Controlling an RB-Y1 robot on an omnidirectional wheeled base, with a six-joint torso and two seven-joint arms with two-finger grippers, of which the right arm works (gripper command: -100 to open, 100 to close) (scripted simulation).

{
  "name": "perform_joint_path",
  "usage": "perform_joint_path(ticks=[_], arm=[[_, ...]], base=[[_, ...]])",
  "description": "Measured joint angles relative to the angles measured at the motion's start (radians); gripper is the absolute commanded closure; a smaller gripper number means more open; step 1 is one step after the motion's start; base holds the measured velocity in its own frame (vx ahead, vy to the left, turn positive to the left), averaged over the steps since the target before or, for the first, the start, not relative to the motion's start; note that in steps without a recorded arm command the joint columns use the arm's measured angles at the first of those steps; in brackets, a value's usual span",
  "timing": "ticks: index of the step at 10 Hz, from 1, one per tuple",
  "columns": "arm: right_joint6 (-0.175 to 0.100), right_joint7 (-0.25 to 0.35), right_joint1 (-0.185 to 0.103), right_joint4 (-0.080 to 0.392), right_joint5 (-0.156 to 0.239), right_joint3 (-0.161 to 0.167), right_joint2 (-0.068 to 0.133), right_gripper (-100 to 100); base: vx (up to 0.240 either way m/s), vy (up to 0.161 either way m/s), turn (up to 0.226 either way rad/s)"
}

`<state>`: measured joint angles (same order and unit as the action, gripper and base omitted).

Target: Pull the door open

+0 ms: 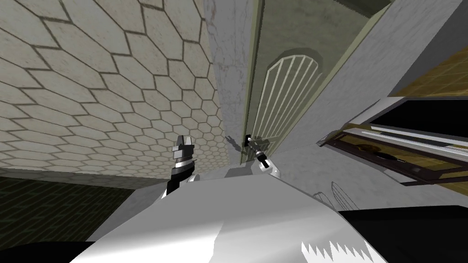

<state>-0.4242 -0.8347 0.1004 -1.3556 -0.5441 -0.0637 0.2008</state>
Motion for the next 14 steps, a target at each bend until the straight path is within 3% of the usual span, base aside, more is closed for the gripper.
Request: perform_joint_path(ticks=[4,9,10,14], arm=[[0.025,-0.047,-0.043,0.041,0.007,-0.075,-0.042,-100],[0.055,-0.123,-0.117,0.116,0.014,-0.177,-0.111,-100],[0.056,-0.126,-0.119,0.118,0.014,-0.179,-0.112,100],[0.056,-0.122,-0.117,0.116,0.014,-0.180,-0.109,100]], base=[[0.036,-0.043,0.197],[0.016,-0.079,0.201],[0.000,0.009,-0.052],[0.001,0.009,-0.007]])
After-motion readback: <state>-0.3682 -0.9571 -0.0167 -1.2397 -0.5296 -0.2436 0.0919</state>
